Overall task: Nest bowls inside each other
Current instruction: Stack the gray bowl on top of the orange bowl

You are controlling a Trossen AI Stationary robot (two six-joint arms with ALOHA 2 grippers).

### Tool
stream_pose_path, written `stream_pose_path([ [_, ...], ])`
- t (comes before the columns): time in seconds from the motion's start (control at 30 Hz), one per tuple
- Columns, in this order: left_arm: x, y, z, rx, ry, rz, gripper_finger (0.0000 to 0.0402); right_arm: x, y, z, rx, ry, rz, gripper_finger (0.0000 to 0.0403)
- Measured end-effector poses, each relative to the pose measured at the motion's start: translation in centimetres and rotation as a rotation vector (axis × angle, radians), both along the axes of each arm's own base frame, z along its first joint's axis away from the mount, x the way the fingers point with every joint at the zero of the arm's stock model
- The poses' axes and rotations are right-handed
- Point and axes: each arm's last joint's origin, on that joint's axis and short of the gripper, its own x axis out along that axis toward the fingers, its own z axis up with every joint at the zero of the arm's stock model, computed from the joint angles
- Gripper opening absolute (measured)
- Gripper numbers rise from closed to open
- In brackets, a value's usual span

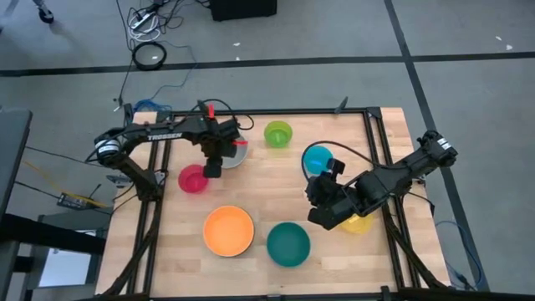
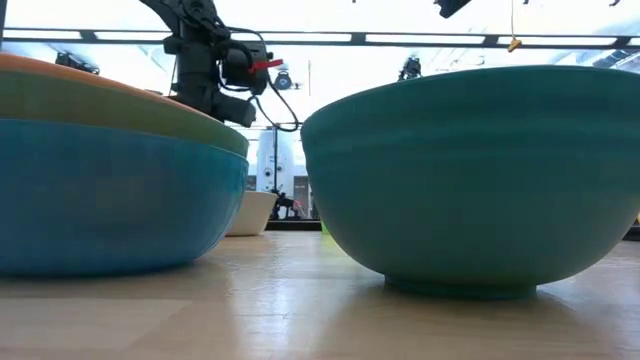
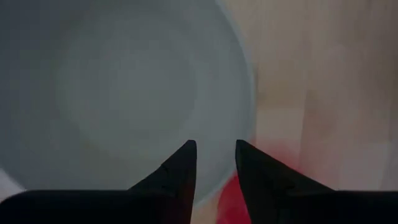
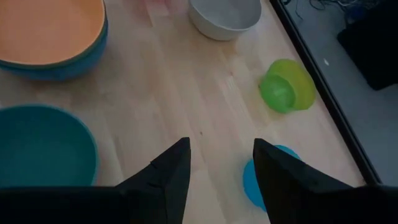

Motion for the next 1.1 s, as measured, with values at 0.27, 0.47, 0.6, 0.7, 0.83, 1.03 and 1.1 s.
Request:
stream_pose_path([
  [0.27, -0.2, -0.3, 0.0, -0.058, 0.006, -0.004, 0.0134, 0.1, -0.2, -1.6, -0.011, 0.03, -0.015, 0.0162],
  [0.47, -0.5, -0.4, -0.8, -0.063, 0.022, 0.005, 0.0134, -0.1, -0.4, -3.2, -0.009, 0.053, -0.057, 0.0162],
  [0.6, -0.4, -0.4, -0.8, -0.059, 0.012, 0.008, 0.0134, -0.2, -0.4, -3.8, -0.009, 0.062, -0.075, 0.0161],
  [0.7, -0.1, -0.3, -0.7, -0.046, -0.019, 0.013, 0.0133, -0.2, -0.4, -3.9, -0.003, 0.057, -0.086, 0.0162],
  [0.83, 0.4, -0.1, -0.9, -0.038, -0.042, 0.017, 0.0132, -0.2, -0.4, -3.9, 0.001, 0.05, -0.087, 0.016],
  [1.03, 1.2, -0.1, -3.1, -0.073, 0.042, 0.028, 0.0132, -0.2, -0.4, -3.9, 0.004, 0.048, -0.089, 0.016],
  [1.1, 1.6, 0.1, -3.8, -0.074, 0.044, 0.027, 0.0132, -0.2, -0.3, -3.9, 0.004, 0.047, -0.088, 0.016],
])
